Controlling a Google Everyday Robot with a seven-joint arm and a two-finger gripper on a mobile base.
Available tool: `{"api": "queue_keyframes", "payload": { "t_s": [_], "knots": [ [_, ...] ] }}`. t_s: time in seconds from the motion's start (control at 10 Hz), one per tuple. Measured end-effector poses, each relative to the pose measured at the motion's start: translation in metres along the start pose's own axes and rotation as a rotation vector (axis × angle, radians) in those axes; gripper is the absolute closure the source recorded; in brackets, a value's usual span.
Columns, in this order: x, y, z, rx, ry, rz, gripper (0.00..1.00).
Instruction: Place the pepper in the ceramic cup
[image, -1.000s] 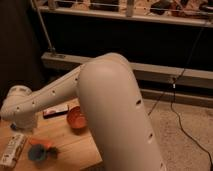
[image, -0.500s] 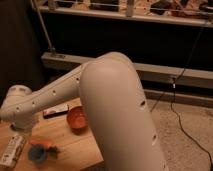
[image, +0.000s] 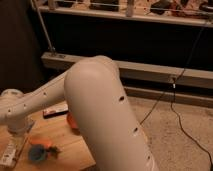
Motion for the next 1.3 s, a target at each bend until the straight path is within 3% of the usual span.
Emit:
{"api": "queue_keyframes", "payload": {
  "t_s": [0.7, 1.3],
  "knots": [
    [0.012, 0.003, 0.049, -0.022, 0.098, -0.024, 0.2],
    [0.032, 0.001, 0.077, -0.042, 0.141, 0.015, 0.22]
  ]
}}
